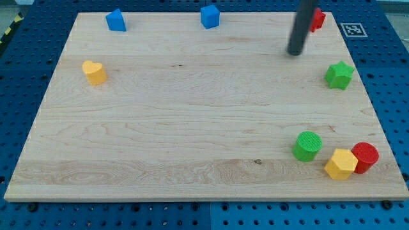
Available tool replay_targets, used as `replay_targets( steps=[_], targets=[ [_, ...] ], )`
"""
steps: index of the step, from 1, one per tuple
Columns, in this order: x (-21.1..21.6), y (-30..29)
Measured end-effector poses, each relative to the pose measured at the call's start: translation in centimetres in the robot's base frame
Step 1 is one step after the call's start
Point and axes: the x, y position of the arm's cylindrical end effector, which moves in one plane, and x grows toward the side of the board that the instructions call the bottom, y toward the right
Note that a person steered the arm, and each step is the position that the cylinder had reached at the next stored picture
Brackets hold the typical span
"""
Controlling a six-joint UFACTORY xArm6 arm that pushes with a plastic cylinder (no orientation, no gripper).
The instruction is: Move the green star into the green circle
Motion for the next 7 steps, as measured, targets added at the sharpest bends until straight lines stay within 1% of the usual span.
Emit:
replay_targets(
  steps=[1, 2, 3, 4, 5, 6, 7],
  targets=[
    [0.0, 5.0],
    [0.8, 5.0],
    [5.6, 4.7],
    [8.8, 4.5],
    [10.7, 4.5],
    [11.2, 4.0],
    [10.7, 2.3]
  ],
)
